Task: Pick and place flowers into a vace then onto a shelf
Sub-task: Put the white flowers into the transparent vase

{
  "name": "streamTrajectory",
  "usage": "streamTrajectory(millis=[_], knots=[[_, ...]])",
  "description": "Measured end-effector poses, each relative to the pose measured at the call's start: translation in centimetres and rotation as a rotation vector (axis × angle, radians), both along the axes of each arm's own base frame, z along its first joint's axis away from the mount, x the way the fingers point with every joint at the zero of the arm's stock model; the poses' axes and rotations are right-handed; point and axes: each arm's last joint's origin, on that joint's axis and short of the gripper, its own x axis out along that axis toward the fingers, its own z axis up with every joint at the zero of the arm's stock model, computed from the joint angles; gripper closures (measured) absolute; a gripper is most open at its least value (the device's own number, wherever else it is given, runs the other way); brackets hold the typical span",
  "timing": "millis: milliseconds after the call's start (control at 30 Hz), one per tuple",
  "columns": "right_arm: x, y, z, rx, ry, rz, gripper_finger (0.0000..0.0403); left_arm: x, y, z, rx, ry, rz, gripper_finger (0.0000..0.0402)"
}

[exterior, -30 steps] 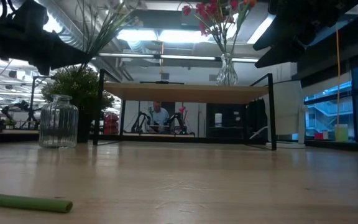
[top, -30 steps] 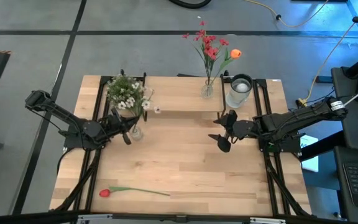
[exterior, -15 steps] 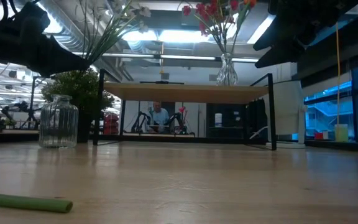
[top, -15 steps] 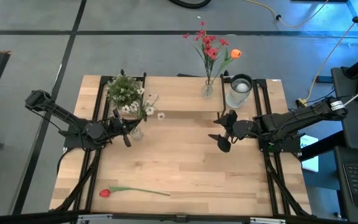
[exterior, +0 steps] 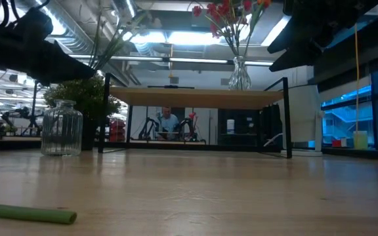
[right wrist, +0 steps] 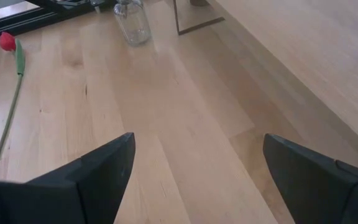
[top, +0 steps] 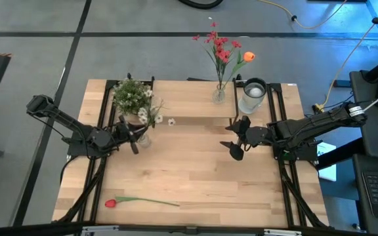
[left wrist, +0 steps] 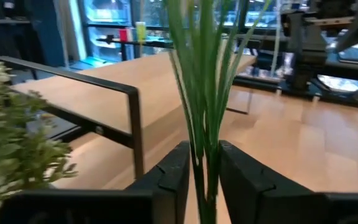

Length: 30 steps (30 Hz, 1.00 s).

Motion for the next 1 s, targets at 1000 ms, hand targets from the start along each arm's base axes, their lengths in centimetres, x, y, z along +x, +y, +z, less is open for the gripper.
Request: streamTrajectory(millis=[1000], knots=[[-0.16,-0.03,-0.21,-0.005,0.028,0.002,0.0049,0.12,-0.25,-0.07,-0.046,-0.01,-0.093,0.0213]])
